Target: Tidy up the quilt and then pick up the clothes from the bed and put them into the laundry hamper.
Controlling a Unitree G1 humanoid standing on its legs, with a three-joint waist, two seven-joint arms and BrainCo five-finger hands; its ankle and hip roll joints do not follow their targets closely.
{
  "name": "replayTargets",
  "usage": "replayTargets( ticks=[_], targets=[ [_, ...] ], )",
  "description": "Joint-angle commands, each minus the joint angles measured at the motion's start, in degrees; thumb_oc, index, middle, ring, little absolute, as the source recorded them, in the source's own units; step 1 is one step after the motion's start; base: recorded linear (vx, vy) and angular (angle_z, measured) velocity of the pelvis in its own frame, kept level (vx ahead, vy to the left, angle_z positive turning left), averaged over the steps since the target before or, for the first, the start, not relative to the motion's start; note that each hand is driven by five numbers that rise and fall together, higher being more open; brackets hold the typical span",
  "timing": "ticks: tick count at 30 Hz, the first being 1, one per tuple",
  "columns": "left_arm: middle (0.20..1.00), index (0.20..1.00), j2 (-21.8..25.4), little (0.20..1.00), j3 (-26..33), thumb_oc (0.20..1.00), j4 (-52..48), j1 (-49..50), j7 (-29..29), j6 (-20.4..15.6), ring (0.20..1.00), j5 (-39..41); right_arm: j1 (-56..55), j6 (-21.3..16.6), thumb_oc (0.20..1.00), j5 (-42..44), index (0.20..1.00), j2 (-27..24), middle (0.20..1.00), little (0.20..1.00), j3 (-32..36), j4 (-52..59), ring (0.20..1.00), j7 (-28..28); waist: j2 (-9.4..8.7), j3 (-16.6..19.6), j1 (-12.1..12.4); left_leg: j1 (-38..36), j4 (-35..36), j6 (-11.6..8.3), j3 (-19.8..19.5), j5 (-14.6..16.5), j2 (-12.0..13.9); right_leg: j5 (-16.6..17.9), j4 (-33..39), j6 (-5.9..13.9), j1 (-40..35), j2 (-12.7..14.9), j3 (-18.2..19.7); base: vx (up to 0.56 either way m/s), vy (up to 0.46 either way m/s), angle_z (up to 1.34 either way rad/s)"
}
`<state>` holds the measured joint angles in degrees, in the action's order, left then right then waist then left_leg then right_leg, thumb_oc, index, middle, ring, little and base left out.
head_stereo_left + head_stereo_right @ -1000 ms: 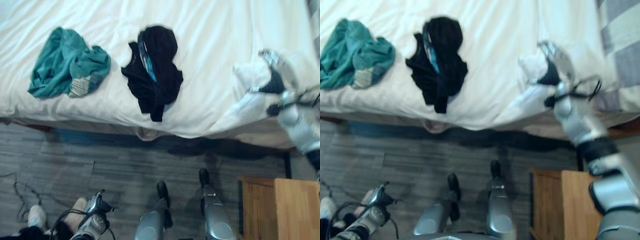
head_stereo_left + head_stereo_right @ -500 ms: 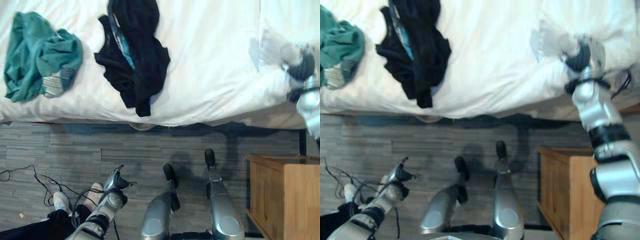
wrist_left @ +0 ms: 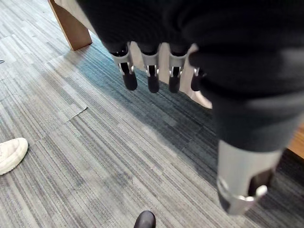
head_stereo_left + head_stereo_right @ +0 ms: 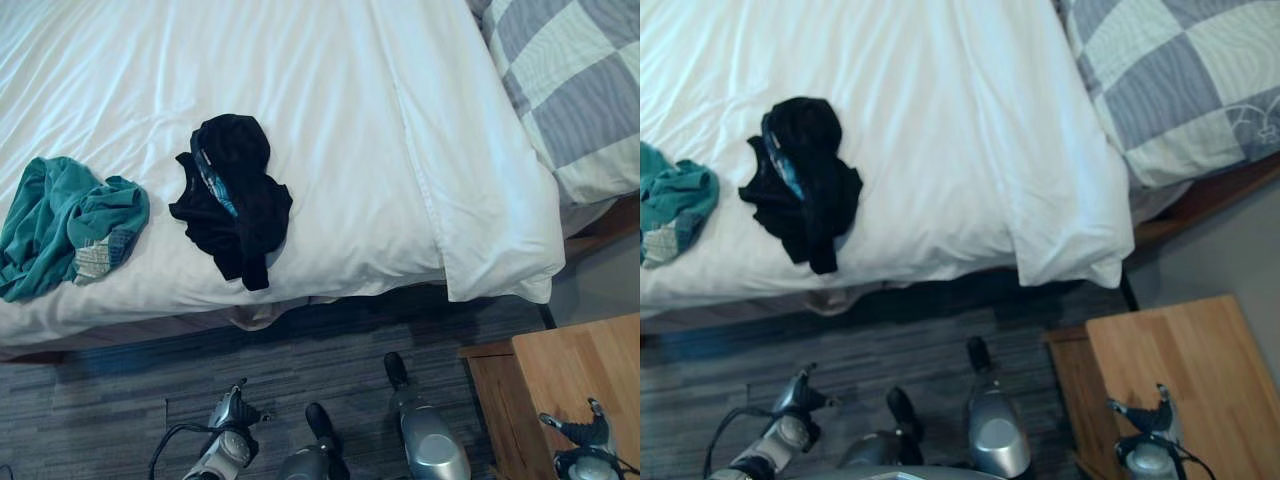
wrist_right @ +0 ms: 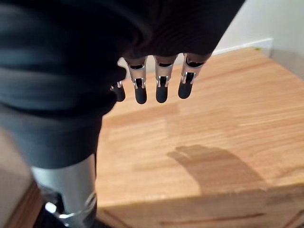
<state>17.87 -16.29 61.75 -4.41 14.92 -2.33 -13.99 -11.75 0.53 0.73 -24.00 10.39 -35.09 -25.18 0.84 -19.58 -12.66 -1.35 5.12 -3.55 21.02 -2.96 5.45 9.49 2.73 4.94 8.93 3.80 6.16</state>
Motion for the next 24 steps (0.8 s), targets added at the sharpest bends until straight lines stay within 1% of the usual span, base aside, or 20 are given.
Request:
replayTargets(
  ticks=[1,3,5,6,7,8,9,10,11,12,14,15,17,18,19,20,21,22,23,24],
  targets=[
    [1.000,1.000,1.8,1.000,0.1,1.000,1.6,-0.1,0.7,0.1,1.000,-1.3,7.7,-4.3,0.200,0.6,0.200,-6.5,0.200,0.200,2.9,8.1,0.200,-3.9,-2.48,-0.1,2.1,0.0,-1.6,-1.90,-1.4,3.3,2.5,-12.5,-7.4,3.88,1.1,2.1,0.2,-0.06,0.006,-0.14],
    [1.000,1.000,1.9,1.000,-0.1,1.000,1.7,-0.5,0.7,-0.1,1.000,-0.5,11.1,-5.1,0.200,-0.3,0.200,-9.2,0.200,0.200,2.5,11.5,0.200,-4.9,-2.54,-0.9,2.9,0.5,-2.0,-1.92,-1.9,3.3,2.3,-12.8,-8.1,3.94,1.7,2.2,0.2,-0.09,-0.013,-0.06],
    [1.000,1.000,2.3,1.000,-0.6,1.000,1.8,-1.9,0.6,-0.5,1.000,1.1,18.9,-5.8,0.200,-0.7,0.200,-13.8,0.200,0.200,0.3,13.5,0.200,-5.9,-2.43,-2.5,4.2,2.2,-2.8,-2.08,-2.7,3.0,2.3,-12.7,-8.8,3.85,3.2,2.2,0.3,-0.12,-0.037,0.03],
    [1.000,1.000,2.3,1.000,-0.5,1.000,1.8,-2.0,0.6,-0.5,1.000,1.1,19.2,-5.9,0.200,-0.7,0.200,-13.9,0.200,0.200,0.2,13.4,0.200,-5.9,-2.42,-2.5,4.2,2.5,-2.9,-2.11,-2.6,2.9,2.4,-12.4,-8.7,3.78,3.5,2.1,0.4,-0.12,-0.046,0.02],
    [1.000,1.000,3.1,1.000,-1.7,1.000,1.5,-3.3,0.5,-0.8,1.000,2.3,27.5,-5.8,0.200,-1.6,0.200,-17.7,0.200,0.200,-2.6,15.1,0.200,-7.4,-2.07,-4.2,5.4,4.4,-4.2,-2.25,-3.3,2.9,2.3,-12.6,-9.4,3.74,4.7,2.3,0.2,-0.15,-0.054,0.24],
    [1.000,1.000,3.6,1.000,-2.3,1.000,1.3,-4.1,0.4,-0.8,1.000,2.9,32.0,-5.6,0.200,-2.4,0.200,-19.2,0.200,0.200,-4.5,15.2,0.200,-8.2,-1.69,-5.1,6.0,5.9,-5.4,-2.36,-3.4,2.8,2.4,-12.3,-9.8,3.62,5.8,2.3,0.2,-0.18,-0.083,0.27],
    [1.000,1.000,4.4,1.000,-3.7,1.000,0.9,-5.5,0.4,-1.1,1.000,3.6,39.5,-4.8,0.200,-3.5,0.200,-23.1,0.200,0.200,-7.7,13.5,0.200,-9.3,-1.20,-6.6,7.0,7.8,-7.1,-2.67,-3.9,3.0,2.4,-12.6,-10.8,3.58,6.8,2.6,-0.3,-0.11,-0.057,0.31],
    [1.000,1.000,4.4,1.000,-3.5,1.000,1.0,-5.6,0.4,-1.1,1.000,3.6,39.9,-4.9,0.200,-3.4,0.200,-23.2,0.200,0.200,-8.0,13.3,0.200,-9.3,-1.16,-6.5,6.9,8.1,-7.2,-2.69,-3.9,2.8,2.5,-12.3,-10.7,3.51,7.1,2.5,-0.2,-0.09,-0.061,0.12],
    [1.000,1.000,5.2,1.000,-4.3,1.000,0.8,-6.4,0.6,-1.3,1.000,4.0,43.4,-4.6,0.200,-3.0,0.200,-25.0,0.200,0.200,-9.2,11.9,0.200,-9.6,-0.89,-7.2,7.6,9.3,-7.8,-2.96,-4.0,2.5,2.5,-12.3,-11.1,3.55,7.9,2.6,-0.4,-0.09,-0.075,0.28],
    [1.000,1.000,6.1,1.000,-5.3,1.000,0.0,-7.7,0.7,-1.6,1.000,5.1,49.0,-4.3,0.200,-1.4,0.200,-26.8,0.200,0.200,-12.3,8.2,0.200,-9.5,-0.40,-8.3,8.1,11.3,-9.1,-3.27,-4.4,2.4,2.8,-12.7,-12.5,3.58,9.7,2.8,-0.9,-0.08,-0.071,0.37],
    [1.000,1.000,6.0,1.000,-5.1,1.000,0.0,-7.8,0.7,-1.6,1.000,5.1,49.7,-4.5,0.200,-1.2,0.200,-26.9,0.200,0.200,-12.8,7.8,0.200,-9.6,-0.31,-8.2,7.8,11.7,-9.3,-3.27,-4.5,2.5,2.8,-12.8,-12.7,3.56,10.0,2.8,-1.0,-0.06,-0.041,0.32],
    [1.000,1.000,6.7,1.000,-5.9,1.000,-0.8,-8.5,0.9,-1.8,1.000,6.0,52.7,-4.1,0.200,0.6,0.200,-26.9,0.200,0.200,-14.4,4.1,0.200,-9.3,0.23,-9.5,8.5,13.6,-10.9,-3.47,-4.7,2.5,3.0,-13.3,-14.4,3.64,11.6,3.1,-1.4,-0.08,-0.041,0.35],
    [1.000,1.000,6.7,1.000,-5.8,1.000,-1.4,-9.1,1.2,-1.8,1.000,7.0,53.4,-4.0,0.200,2.2,0.200,-25.2,0.200,0.200,-15.8,0.2,0.200,-8.8,0.65,-10.2,8.5,16.3,-13.4,-3.46,-5.1,3.3,3.2,-14.4,-17.4,3.54,14.1,3.3,-1.8,-0.08,-0.038,0.27],
    [1.000,1.000,6.6,1.000,-5.7,1.000,-1.6,-9.2,1.3,-1.8,1.000,7.4,52.8,-3.9,0.200,2.9,0.200,-24.0,0.200,0.200,-16.0,-1.3,0.200,-8.5,0.68,-10.2,8.6,17.9,-14.6,-3.45,-5.0,3.4,3.5,-14.3,-18.3,3.42,15.6,3.4,-1.8,-0.06,-0.006,0.14],
    [1.000,1.000,6.1,1.000,-5.5,1.000,-1.3,-9.4,1.4,-1.3,1.000,7.4,49.5,-3.7,0.200,3.7,0.200,-20.8,0.200,0.200,-15.4,-3.1,0.200,-7.7,0.80,-10.2,8.5,19.6,-16.6,-3.23,-5.4,4.3,3.7,-14.8,-20.4,3.39,17.4,3.6,-2.1,-0.06,-0.004,0.19],
    [1.000,1.000,6.2,1.000,-5.5,1.000,-1.3,-9.5,1.4,-1.3,1.000,7.4,49.6,-3.7,0.200,3.7,0.200,-20.8,0.200,0.200,-15.3,-3.1,0.200,-7.7,0.78,-10.2,8.6,19.9,-16.6,-3.22,-5.3,4.1,3.8,-14.5,-20.3,3.35,17.6,3.6,-2.0,-0.01,0.029,0.18],
    [1.000,1.000,5.6,1.000,-5.2,1.000,-1.0,-9.3,1.6,-1.1,1.000,6.9,46.3,-3.7,0.200,3.3,0.200,-18.3,0.200,0.200,-14.7,-3.6,0.200,-7.7,0.83,-10.2,8.3,20.0,-17.1,-3.07,-5.3,4.6,3.9,-14.8,-20.7,3.41,17.8,3.8,-2.1,0.00,0.042,0.12],
    [1.000,1.000,4.9,1.000,-4.6,1.000,-0.5,-8.7,2.0,-0.8,1.000,6.4,40.1,-4.0,0.200,3.0,0.200,-14.0,0.200,0.200,-12.8,-3.0,0.200,-7.8,0.62,-10.2,8.1,20.1,-17.2,-2.81,-5.5,4.9,3.9,-14.7,-20.6,3.45,17.9,3.8,-2.2,0.02,0.070,0.05],
    [1.000,1.000,4.4,1.000,-4.1,1.000,-0.3,-8.4,2.3,-0.6,1.000,6.3,36.1,-4.3,0.200,3.2,0.200,-11.6,0.200,0.200,-11.4,-2.7,0.200,-7.8,0.43,-10.2,7.8,19.8,-16.9,-2.69,-5.5,4.9,3.7,-14.5,-20.1,3.57,17.6,3.8,-2.2,-0.01,0.046,0.02],
    [1.000,1.000,4.4,1.000,-4.2,1.000,-0.3,-8.5,2.3,-0.6,1.000,6.3,36.0,-4.3,0.200,3.1,0.200,-11.5,0.200,0.200,-11.3,-2.6,0.200,-7.8,0.40,-10.2,7.9,19.9,-16.7,-2.68,-5.4,4.7,3.8,-14.2,-19.9,3.53,17.7,3.8,-2.1,0.01,0.054,0.02]
  ],
)
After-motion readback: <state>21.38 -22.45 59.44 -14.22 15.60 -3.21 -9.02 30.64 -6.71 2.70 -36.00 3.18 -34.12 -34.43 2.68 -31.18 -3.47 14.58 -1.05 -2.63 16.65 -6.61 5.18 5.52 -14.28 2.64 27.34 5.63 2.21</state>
